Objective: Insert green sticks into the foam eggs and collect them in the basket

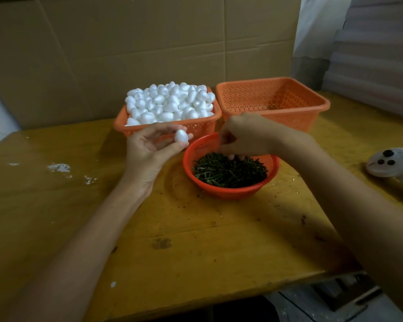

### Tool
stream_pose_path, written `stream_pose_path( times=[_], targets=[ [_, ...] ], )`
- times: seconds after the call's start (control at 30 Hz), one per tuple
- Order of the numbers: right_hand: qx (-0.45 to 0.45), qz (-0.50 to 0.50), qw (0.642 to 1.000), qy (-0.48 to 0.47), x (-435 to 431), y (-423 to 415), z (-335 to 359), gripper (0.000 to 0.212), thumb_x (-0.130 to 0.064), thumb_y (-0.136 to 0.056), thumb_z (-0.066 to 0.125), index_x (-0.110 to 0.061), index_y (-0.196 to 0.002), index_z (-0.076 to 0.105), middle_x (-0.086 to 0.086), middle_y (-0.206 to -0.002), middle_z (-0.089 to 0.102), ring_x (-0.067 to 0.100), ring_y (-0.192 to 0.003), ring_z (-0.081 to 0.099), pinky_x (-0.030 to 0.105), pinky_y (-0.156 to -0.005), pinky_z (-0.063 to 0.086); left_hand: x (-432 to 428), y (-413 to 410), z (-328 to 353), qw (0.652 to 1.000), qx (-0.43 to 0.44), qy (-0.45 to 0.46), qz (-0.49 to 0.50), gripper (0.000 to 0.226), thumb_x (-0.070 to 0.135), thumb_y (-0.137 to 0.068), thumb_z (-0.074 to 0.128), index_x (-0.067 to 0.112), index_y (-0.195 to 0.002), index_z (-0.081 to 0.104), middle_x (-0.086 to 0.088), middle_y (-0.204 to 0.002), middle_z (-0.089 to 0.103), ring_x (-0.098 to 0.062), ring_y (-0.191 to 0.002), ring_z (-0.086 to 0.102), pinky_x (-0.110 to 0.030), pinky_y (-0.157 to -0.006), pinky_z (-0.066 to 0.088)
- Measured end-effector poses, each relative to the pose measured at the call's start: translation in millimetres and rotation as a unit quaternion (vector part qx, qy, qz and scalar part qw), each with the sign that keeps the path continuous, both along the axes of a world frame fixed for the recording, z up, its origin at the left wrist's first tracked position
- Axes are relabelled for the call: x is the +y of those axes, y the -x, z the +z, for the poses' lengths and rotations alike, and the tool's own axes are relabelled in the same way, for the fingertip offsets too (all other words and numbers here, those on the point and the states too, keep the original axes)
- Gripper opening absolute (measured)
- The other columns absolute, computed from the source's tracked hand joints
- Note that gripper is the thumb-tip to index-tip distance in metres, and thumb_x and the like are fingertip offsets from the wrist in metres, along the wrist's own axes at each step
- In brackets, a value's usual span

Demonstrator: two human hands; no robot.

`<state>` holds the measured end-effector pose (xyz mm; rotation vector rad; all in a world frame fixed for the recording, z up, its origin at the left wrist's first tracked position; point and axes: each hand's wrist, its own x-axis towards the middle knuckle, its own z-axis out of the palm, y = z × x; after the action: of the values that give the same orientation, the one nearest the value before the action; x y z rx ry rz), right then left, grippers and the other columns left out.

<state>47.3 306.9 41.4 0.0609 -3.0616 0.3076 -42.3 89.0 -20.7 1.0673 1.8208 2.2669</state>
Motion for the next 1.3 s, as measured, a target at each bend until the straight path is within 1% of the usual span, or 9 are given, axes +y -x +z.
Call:
stream_pose_path(
  times=[0.03, 0.07, 0.17, 0.3, 0.47, 0.6, 0.77, 1.03, 1.3],
  targets=[
    [-0.007, 0.011, 1.0, 0.01, 2, 0, -4, 0.02, -0.034, -0.098, 0.067, -0.021, -0.084, 0.073, -0.011, -0.071, 0.074, 0.003, -0.059, 0.069, 0.016, -0.058, 0.052, 0, 1, 0, 1.0, 0.007, 0.005, 0.0, 0.032, -0.002, -0.081, 0.083, -0.003, -0.111, 0.071, -0.021, -0.119, 0.075, -0.039, -0.109, 0.075, -0.052, -0.097, 0.06],
    [0.004, 0.024, 1.0, 0.01, 4, 0, -7, 0.018, -0.035, -0.098, 0.067, -0.023, -0.086, 0.073, -0.012, -0.076, 0.074, 0.002, -0.064, 0.069, 0.018, -0.063, 0.052, 0, 2, -1, 1.0, 0.012, 0.008, 0.0, 0.03, -0.002, -0.082, 0.084, 0.0, -0.109, 0.072, -0.02, -0.118, 0.075, -0.039, -0.109, 0.075, -0.051, -0.097, 0.061],
    [0.065, 0.052, 0.996, -0.023, 7, -1, -16, 0.011, -0.038, -0.096, 0.068, -0.028, -0.094, 0.073, -0.014, -0.093, 0.071, 0.01, -0.087, 0.066, 0.035, -0.083, 0.053, -1, 4, -1, 1.0, 0.02, 0.011, 0.002, 0.026, -0.002, -0.083, 0.084, 0.004, -0.106, 0.074, -0.019, -0.117, 0.076, -0.039, -0.109, 0.076, -0.051, -0.097, 0.061],
    [0.061, 0.078, 0.995, -0.01, 12, -7, -18, 0.008, -0.035, -0.096, 0.07, -0.029, -0.1, 0.074, -0.013, -0.097, 0.072, 0.008, -0.091, 0.065, 0.035, -0.085, 0.052, 0, 4, -2, 1.0, 0.023, 0.018, 0.008, 0.027, -0.001, -0.084, 0.085, 0.002, -0.108, 0.074, -0.017, -0.114, 0.077, -0.038, -0.106, 0.077, -0.051, -0.096, 0.061],
    [0.061, 0.088, 0.994, -0.009, 12, -10, -21, 0.009, -0.033, -0.095, 0.071, -0.029, -0.102, 0.076, -0.016, -0.1, 0.074, 0.006, -0.093, 0.065, 0.034, -0.089, 0.052, 1, 4, -4, 0.999, 0.017, 0.028, 0.005, 0.027, -0.002, -0.086, 0.082, 0.001, -0.111, 0.073, -0.016, -0.119, 0.076, -0.039, -0.104, 0.077, -0.054, -0.097, 0.06],
    [0.057, 0.085, 0.995, -0.015, 10, -7, -26, 0.01, -0.032, -0.096, 0.07, -0.029, -0.104, 0.076, -0.014, -0.104, 0.075, 0.01, -0.101, 0.067, 0.039, -0.094, 0.052, 2, 4, -5, 0.999, 0.019, 0.03, 0.001, 0.027, 0.0, -0.085, 0.083, 0.0, -0.11, 0.073, -0.019, -0.116, 0.076, -0.039, -0.105, 0.077, -0.054, -0.098, 0.06],
    [0.057, 0.089, 0.994, -0.018, 10, -6, -29, 0.01, -0.033, -0.096, 0.07, -0.03, -0.104, 0.075, -0.015, -0.103, 0.074, 0.011, -0.1, 0.067, 0.039, -0.093, 0.052, 3, 3, -5, 1.0, 0.009, 0.013, -0.007, 0.029, 0.002, -0.084, 0.083, 0.005, -0.111, 0.073, -0.019, -0.115, 0.076, -0.041, -0.104, 0.076, -0.051, -0.097, 0.061],
    [0.064, 0.097, 0.993, -0.015, 12, -5, -31, 0.009, -0.032, -0.096, 0.07, -0.029, -0.102, 0.075, -0.014, -0.102, 0.074, 0.01, -0.099, 0.067, 0.035, -0.09, 0.051, 3, 4, -6, 0.999, 0.029, 0.015, -0.01, 0.024, 0.0, -0.085, 0.083, 0.004, -0.107, 0.074, -0.019, -0.115, 0.076, -0.041, -0.105, 0.076, -0.052, -0.096, 0.061],
    [0.066, 0.095, 0.993, -0.011, 12, -5, -32, 0.007, -0.031, -0.095, 0.071, -0.031, -0.101, 0.075, -0.016, -0.102, 0.074, 0.008, -0.098, 0.066, 0.027, -0.084, 0.046, 5, 2, -9, 0.999, 0.049, 0.012, -0.001, 0.029, -0.001, -0.082, 0.087, 0.002, -0.109, 0.075, -0.014, -0.115, 0.078, -0.035, -0.106, 0.077, -0.041, -0.092, 0.063]
  ],
)
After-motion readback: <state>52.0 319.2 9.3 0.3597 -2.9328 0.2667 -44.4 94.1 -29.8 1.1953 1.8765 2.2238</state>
